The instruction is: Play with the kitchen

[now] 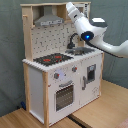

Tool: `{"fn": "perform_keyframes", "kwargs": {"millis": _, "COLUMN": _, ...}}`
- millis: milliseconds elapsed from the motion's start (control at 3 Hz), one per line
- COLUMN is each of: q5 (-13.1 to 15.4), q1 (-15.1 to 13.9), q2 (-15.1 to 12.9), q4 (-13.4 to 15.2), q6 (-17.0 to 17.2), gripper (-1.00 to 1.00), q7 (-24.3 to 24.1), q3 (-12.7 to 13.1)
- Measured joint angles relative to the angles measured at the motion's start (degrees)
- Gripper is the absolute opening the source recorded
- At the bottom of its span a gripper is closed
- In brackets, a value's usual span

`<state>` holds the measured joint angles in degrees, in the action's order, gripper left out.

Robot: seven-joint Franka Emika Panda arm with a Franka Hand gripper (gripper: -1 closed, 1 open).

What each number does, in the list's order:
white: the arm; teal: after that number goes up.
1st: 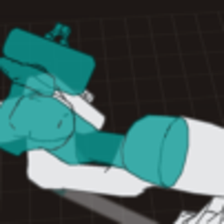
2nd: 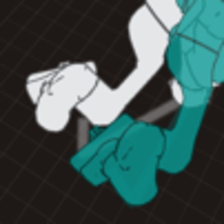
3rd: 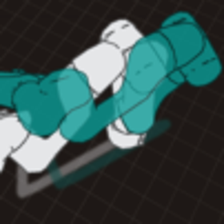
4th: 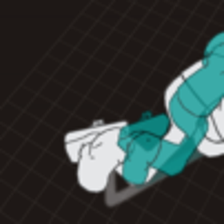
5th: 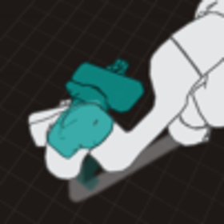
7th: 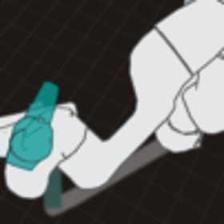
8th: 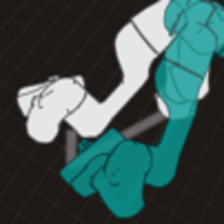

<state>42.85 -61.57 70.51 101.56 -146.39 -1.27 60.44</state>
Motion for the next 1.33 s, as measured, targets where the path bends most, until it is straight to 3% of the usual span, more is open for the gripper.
{"fn": "perform_keyframes", "kwargs": {"millis": 667, "q5": -0.1, "q1": -3.9, "q2": 0.0, "q4": -3.7, "q6": 6.1, "gripper": 1.00, "q7": -11.8, "q3": 3.0}}
{"fn": "perform_keyframes", "kwargs": {"millis": 1333, "q5": -0.1, "q1": -6.0, "q2": 0.1, "q4": -5.1, "q6": 11.9, "gripper": 1.00, "q7": -21.7, "q3": 3.9}}
